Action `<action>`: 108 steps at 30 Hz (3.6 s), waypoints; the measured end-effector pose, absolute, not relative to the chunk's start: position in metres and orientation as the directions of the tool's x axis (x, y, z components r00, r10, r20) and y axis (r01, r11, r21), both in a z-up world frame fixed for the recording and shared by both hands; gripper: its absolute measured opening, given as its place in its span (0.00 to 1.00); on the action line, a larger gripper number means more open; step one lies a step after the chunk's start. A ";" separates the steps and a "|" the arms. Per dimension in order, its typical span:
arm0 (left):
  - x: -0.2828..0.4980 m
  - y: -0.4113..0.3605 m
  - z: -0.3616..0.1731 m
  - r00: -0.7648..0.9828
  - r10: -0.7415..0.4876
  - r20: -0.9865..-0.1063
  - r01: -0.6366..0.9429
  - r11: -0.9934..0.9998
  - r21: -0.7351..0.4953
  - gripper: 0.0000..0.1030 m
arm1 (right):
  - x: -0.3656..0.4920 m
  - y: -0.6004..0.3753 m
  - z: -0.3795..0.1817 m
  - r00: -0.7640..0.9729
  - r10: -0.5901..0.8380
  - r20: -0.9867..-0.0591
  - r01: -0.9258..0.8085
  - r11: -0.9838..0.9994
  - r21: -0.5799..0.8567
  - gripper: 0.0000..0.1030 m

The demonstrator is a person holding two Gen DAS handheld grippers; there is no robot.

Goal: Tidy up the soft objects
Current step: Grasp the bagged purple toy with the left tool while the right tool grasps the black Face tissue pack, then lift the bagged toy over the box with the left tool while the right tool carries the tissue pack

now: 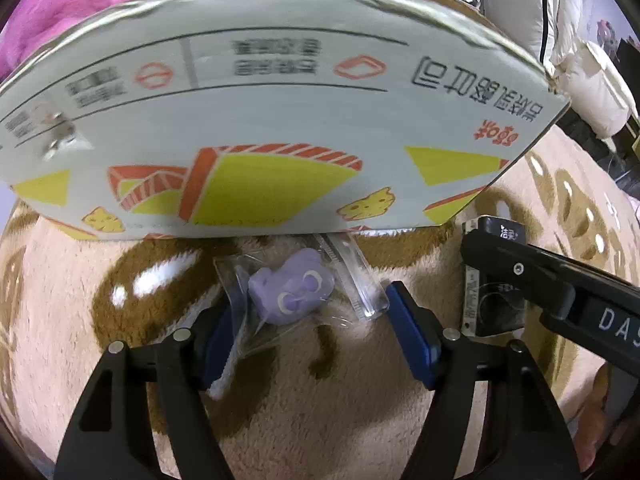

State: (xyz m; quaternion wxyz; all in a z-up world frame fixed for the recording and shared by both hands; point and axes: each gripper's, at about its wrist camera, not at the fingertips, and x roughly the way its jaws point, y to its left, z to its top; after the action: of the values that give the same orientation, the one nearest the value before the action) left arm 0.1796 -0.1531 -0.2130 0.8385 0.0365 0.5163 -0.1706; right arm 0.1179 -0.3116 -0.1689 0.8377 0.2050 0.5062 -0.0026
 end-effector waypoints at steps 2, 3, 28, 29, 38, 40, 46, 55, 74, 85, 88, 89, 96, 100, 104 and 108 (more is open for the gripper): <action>0.175 -0.150 -0.211 0.417 -0.249 -0.874 0.306 0.944 -0.123 0.66 | 0.117 -0.307 -0.167 0.496 0.220 -0.840 0.202 0.912 0.358 0.49; 0.172 -0.150 -0.210 0.418 -0.247 -0.874 0.301 0.946 -0.123 0.66 | 0.117 -0.307 -0.165 0.502 0.231 -0.834 0.196 0.908 0.369 0.49; 0.124 -0.086 -0.180 0.482 -0.128 -0.867 0.210 0.977 -0.027 0.65 | 0.124 -0.292 -0.175 0.454 0.292 -0.842 0.139 0.910 0.390 0.51; 0.124 -0.089 -0.180 0.485 -0.126 -0.865 0.209 0.978 -0.025 0.65 | 0.125 -0.290 -0.176 0.449 0.288 -0.846 0.134 0.914 0.383 0.51; 0.109 -0.094 -0.147 0.577 -0.101 -0.811 0.203 0.979 0.023 0.65 | 0.126 -0.274 -0.174 0.447 0.256 -0.857 0.092 0.940 0.329 0.40; 0.105 -0.098 -0.142 0.593 -0.089 -0.800 0.194 0.980 0.034 0.65 | 0.124 -0.271 -0.171 0.456 0.259 -0.852 0.087 0.939 0.332 0.38; 0.093 -0.091 -0.117 0.648 -0.064 -0.759 0.151 0.988 0.045 0.65 | 0.113 -0.264 -0.156 0.488 0.261 -0.833 0.060 0.942 0.330 0.36; 0.077 -0.063 -0.071 0.777 0.007 -0.629 0.062 0.994 0.087 0.65 | 0.078 -0.274 -0.103 0.625 0.252 -0.739 0.012 0.944 0.331 0.35; 0.072 -0.077 -0.006 0.926 0.006 -0.376 0.062 0.984 0.168 0.65 | 0.063 -0.247 -0.016 0.893 0.082 -0.443 -0.020 0.989 0.144 0.35; 0.099 -0.084 0.002 0.948 -0.011 -0.320 0.067 0.984 0.167 0.65 | 0.091 -0.247 -0.018 0.923 0.033 -0.382 0.010 0.994 0.108 0.35; 0.107 -0.092 0.000 0.952 -0.018 -0.307 0.076 0.981 0.179 0.65 | 0.099 -0.247 -0.017 0.926 0.038 -0.375 -0.001 0.995 0.099 0.35; 0.110 -0.095 0.000 0.953 -0.019 -0.303 0.078 0.980 0.185 0.65 | 0.100 -0.247 -0.017 0.929 0.037 -0.369 -0.002 0.995 0.096 0.35; 0.131 -0.108 -0.011 0.949 -0.048 -0.313 0.114 0.974 0.196 0.66 | 0.110 -0.249 -0.018 0.938 0.039 -0.344 -0.006 0.995 0.097 0.36; 0.143 -0.110 -0.022 0.937 -0.059 -0.345 0.132 0.972 0.193 0.67 | 0.120 -0.250 -0.026 0.930 0.049 -0.365 -0.011 0.994 0.106 0.36; 0.158 -0.107 -0.033 0.914 -0.077 -0.398 0.150 0.976 0.156 0.67 | 0.131 -0.258 -0.037 0.912 0.093 -0.400 -0.025 0.985 0.172 0.36; 0.173 -0.102 -0.040 0.889 -0.106 -0.446 0.170 0.980 0.107 0.68 | 0.139 -0.268 -0.047 0.898 0.123 -0.422 -0.029 0.975 0.221 0.36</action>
State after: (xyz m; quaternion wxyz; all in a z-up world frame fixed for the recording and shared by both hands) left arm 0.1727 -0.1021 -0.0396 0.9692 0.0717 0.2248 -0.0711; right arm 0.1387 -0.2684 -0.0473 0.9685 0.1050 0.2223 0.0392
